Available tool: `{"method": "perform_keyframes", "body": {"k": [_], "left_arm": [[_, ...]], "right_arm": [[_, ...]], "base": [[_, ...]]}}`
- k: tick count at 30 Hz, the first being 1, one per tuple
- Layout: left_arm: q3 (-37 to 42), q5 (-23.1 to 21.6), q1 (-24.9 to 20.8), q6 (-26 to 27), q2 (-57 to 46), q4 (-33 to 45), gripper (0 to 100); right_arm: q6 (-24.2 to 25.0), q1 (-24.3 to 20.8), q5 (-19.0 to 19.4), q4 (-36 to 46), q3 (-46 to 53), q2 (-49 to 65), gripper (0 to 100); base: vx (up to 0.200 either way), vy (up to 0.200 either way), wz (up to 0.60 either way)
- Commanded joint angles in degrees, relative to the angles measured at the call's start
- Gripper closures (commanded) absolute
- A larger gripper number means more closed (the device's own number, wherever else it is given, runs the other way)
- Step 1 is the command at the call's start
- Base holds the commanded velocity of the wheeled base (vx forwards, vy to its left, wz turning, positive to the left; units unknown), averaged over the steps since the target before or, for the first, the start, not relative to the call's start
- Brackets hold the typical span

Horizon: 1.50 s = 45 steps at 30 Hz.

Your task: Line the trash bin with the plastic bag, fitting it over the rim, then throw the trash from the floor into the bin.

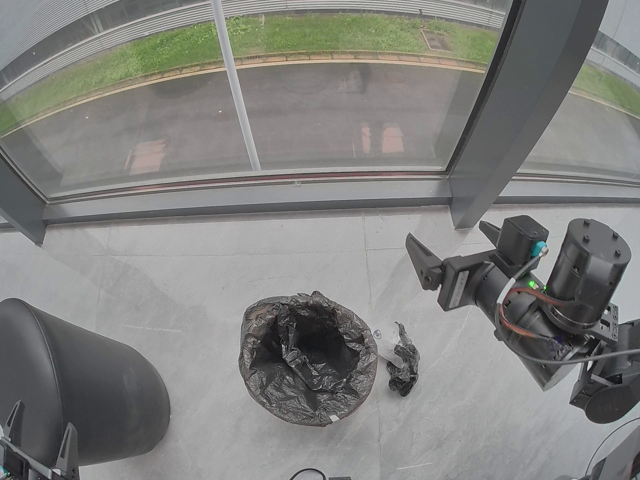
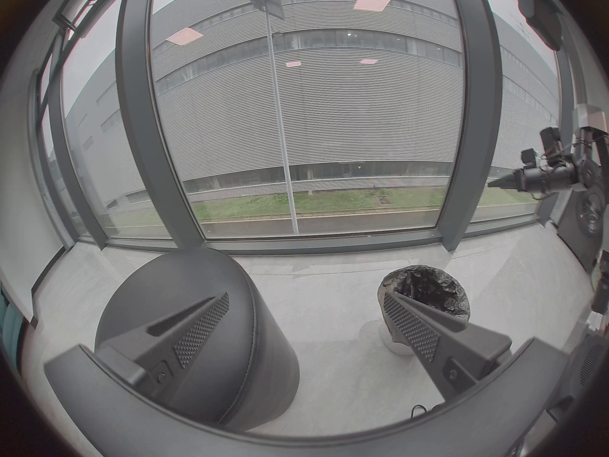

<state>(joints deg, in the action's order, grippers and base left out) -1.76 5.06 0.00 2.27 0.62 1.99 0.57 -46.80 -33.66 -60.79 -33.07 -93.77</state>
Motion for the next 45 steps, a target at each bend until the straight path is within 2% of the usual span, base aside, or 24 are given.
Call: {"method": "perform_keyframes", "body": {"k": [1, 8, 14, 17, 22, 26, 29, 35, 36, 38, 39, 41, 42, 43, 45], "left_arm": [[-0.09, -3.13, 0.0, 0.72, -0.62, -0.05, 0], [1.05, -3.48, 0.0, -4.11, -0.36, -0.05, 0], [1.23, -3.48, 0.0, -4.46, -0.53, -0.32, 0], [1.23, -3.48, 0.0, -4.2, -0.53, -0.32, 0], [1.23, -3.48, 0.0, -4.82, -0.53, -0.58, 0], [1.58, -3.56, 0.0, -4.9, -0.53, -1.46, 0], [1.58, -3.56, 0.0, -4.64, -0.53, -1.46, 0], [1.58, -3.65, 0.0, -3.67, -0.62, -1.46, 0], [1.58, -3.65, 0.0, -3.67, -0.62, -1.46, 0], [1.58, -3.74, 0.0, -3.76, -0.62, -1.46, 0], [1.58, -3.65, 0.0, -3.67, -0.62, -1.46, 0], [1.58, -3.65, 0.0, -3.67, -0.62, -1.46, 0], [1.58, -3.65, 0.0, -3.67, -0.62, -1.46, 0], [1.58, -3.74, 0.0, -3.67, -0.62, -1.46, 0], [1.58, -3.74, 0.0, -3.67, -0.62, -1.46, 0]], "right_arm": [[-0.31, -0.13, 0.08, 2.7, -9.64, -7.48, 0], [-0.22, 1.54, 0.88, 4.02, -14.56, -14.07, 0], [0.13, 2.15, 1.4, 3.93, -14.92, -15.04, 0], [0.22, 3.21, 2.9, 3.93, -14.83, -15.83, 0], [2.24, 8.83, 5.27, 3.75, -15.79, -22.33, 0], [4.26, 13.66, 9.05, 4.63, -19.57, -27.34, 0], [4.35, 15.16, 9.66, 6.13, -21.51, -29.63, 0], [4.52, 18.24, 13.97, 13.51, -28.54, -36.22, 0], [4.61, 19.03, 16.08, 17.9, -31.97, -38.07, 0], [4.61, 19.47, 17.13, 20.54, -33.9, -38.77, 0], [4.52, 20.08, 18.8, 25.9, -37.77, -39.91, 0], [4.52, 20.26, 19.07, 26.87, -38.47, -40.09, 0], [4.52, 20.87, 21.71, 33.72, -43.57, -41.58, 0], [4.44, 21.22, 23.29, 37.15, -46.2, -42.46, 0], [4.44, 21.49, 23.81, 38.73, -47.61, -43.08, 0]], "base": [[0.0, 0.0, 0.0], [0.0, 0.0, 0.0], [0.0, 0.0, 0.0], [0.0, 0.0, 0.0], [0.0, 0.0, 0.0], [0.0, 0.0, 0.0], [0.0, 0.0, 0.0], [0.0, 0.0, 0.0], [0.0, 0.0, 0.0], [0.0, 0.0, 0.0], [0.0, 0.0, 0.0], [0.0, 0.0, 0.0], [0.0, 0.0, 0.0], [0.0, 0.0, 0.0], [0.0, 0.0, 0.0]]}}
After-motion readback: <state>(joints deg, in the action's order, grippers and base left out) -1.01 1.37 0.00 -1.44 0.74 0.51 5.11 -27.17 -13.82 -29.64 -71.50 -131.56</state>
